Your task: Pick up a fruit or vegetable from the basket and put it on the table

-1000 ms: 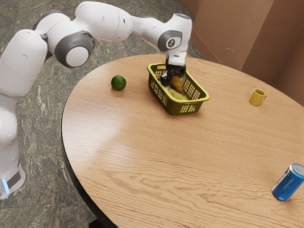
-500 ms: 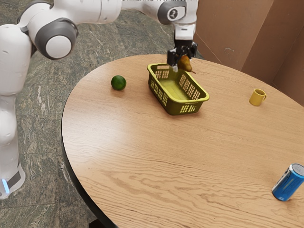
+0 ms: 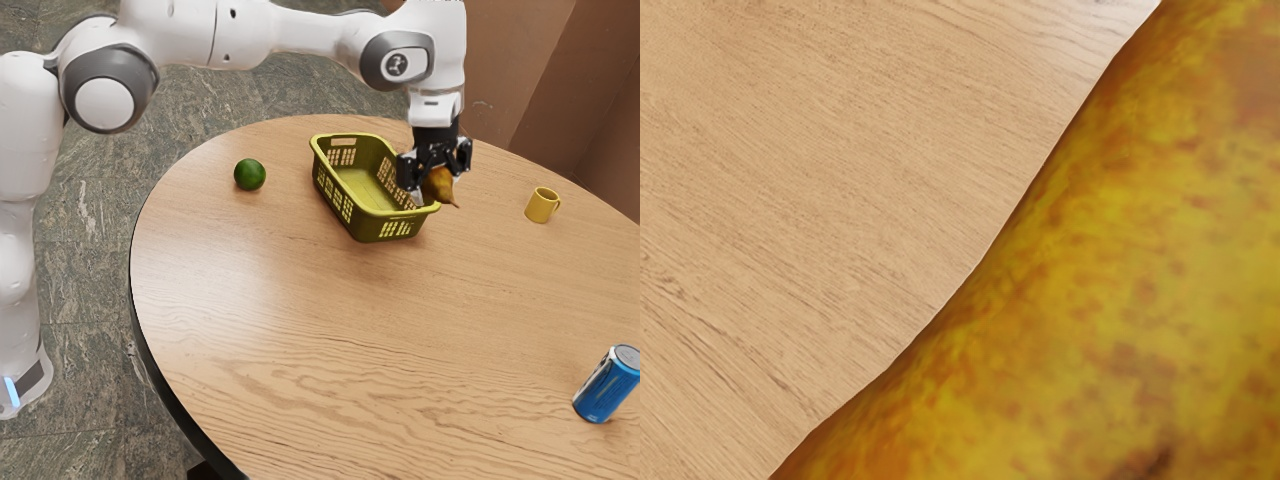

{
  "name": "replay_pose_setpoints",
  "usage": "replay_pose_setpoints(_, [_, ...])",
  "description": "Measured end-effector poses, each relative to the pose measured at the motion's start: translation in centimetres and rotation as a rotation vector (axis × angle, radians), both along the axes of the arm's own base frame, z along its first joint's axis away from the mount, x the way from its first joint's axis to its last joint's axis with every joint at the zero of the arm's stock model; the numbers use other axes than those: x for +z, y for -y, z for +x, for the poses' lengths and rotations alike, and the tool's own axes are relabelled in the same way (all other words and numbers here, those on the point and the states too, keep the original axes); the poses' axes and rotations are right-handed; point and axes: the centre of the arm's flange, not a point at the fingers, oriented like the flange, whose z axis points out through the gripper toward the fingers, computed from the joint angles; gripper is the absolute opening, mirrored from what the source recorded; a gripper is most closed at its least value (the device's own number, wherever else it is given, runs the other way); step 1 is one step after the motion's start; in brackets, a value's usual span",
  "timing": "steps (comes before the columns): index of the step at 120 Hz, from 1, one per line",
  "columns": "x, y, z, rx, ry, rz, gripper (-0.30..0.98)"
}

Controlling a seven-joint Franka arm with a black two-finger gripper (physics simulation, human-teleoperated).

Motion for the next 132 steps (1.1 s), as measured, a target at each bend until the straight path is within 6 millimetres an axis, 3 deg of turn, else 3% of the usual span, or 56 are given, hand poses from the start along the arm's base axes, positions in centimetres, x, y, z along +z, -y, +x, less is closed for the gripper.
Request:
replay_pose_setpoints(15, [-0.3,2.3,0.3,-0.026,0.009,-0.014,0.29])
replay_pose_setpoints(35, [-3.8,4.2,1.6,-0.041,-0.026,-0.023,0.29])
replay_pose_setpoints(52, [-5.0,5.5,2.1,-0.051,-0.032,-0.026,0.29])
replay_pose_setpoints(90, [-8.2,5.7,3.3,-0.037,-0.064,-0.034,0.3])
replay_pose_setpoints(113, [-8.5,5.5,3.4,-0.023,-0.074,-0.036,0.55])
replay_pose_setpoints(132, [-8.1,4.6,3.4,0.0,-0.074,-0.048,0.64])
